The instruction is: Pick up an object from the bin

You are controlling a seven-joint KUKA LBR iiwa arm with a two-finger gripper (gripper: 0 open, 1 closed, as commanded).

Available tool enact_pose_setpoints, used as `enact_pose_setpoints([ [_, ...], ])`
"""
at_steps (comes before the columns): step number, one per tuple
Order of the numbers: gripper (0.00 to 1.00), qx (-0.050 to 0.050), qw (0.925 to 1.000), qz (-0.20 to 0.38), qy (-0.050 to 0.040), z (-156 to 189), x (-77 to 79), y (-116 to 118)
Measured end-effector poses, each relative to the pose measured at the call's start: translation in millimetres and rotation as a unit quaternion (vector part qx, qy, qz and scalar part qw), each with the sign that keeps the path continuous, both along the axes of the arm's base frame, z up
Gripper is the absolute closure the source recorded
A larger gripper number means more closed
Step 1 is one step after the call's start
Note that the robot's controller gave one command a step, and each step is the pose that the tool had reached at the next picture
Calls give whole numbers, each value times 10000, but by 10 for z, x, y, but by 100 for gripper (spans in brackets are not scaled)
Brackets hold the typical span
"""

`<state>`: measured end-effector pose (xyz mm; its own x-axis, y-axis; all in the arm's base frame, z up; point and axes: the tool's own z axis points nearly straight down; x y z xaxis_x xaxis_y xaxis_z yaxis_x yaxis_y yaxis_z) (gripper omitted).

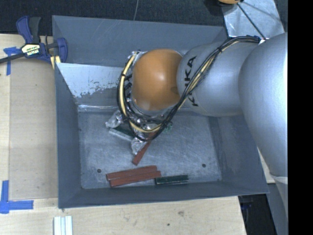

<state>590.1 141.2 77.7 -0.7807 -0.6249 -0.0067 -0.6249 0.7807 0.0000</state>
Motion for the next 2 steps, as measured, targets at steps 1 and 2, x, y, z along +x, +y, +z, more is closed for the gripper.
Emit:
enact_pose_setpoints([
  [1,0,-14,9961,881,20,291,138,-411],
  [2,0,-19,9979,647,-16,255,251,-582],
])
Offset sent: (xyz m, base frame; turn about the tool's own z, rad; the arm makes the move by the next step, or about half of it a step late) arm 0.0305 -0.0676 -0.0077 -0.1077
